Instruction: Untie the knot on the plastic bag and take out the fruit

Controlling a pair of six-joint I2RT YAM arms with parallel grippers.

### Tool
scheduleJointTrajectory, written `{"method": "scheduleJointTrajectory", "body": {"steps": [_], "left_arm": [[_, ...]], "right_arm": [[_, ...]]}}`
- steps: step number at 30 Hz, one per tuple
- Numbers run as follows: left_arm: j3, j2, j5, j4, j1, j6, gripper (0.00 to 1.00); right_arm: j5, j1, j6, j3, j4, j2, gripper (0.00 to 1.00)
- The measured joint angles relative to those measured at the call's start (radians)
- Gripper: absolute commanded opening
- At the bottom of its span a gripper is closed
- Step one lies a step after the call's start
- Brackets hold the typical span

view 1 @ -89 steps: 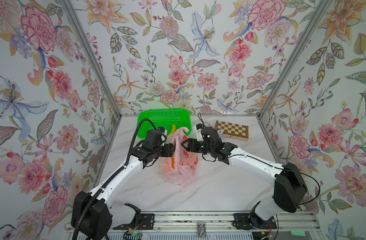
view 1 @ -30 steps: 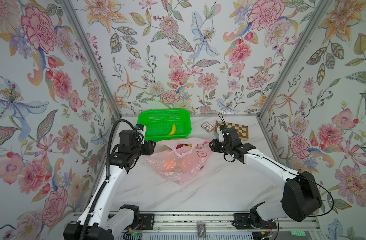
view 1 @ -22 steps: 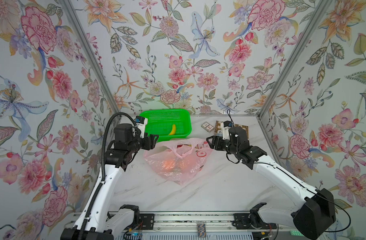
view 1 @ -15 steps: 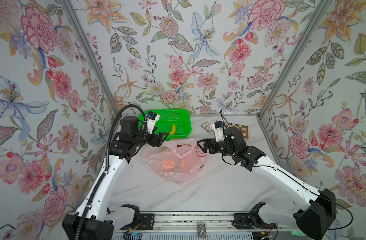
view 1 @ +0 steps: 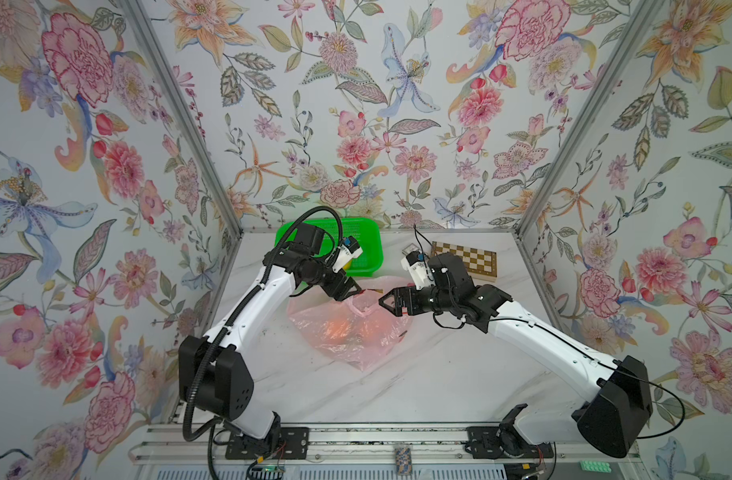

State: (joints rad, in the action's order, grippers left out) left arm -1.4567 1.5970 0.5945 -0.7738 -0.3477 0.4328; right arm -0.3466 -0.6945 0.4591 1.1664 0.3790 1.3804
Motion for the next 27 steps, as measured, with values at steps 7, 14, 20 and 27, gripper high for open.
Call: {"method": "scheduleJointTrajectory", "body": {"steps": [7, 14, 20, 27], "left_arm": [[-0.002, 0.04, 0.008, 0.001, 0.0, 0.005, 0.09], [-0.002, 0.031, -0.017, 0.116, 0.0, -0.094, 0.05], [0.054, -0.027, -0.114, 0.257, 0.0, -0.222, 0.02], [0.138, -0.074, -0.174, 0.41, 0.0, -0.326, 0.02]], "right_arm": [[-0.029, 0.0, -0.049, 0.022, 0.023, 0.038, 0.99], [-0.032, 0.0, -0.139, 0.13, 0.059, 0.188, 0.99], [0.015, 0.0, -0.223, 0.199, 0.08, 0.272, 0.99], [0.035, 0.011, -0.311, 0.284, 0.081, 0.365, 0.99]]}}
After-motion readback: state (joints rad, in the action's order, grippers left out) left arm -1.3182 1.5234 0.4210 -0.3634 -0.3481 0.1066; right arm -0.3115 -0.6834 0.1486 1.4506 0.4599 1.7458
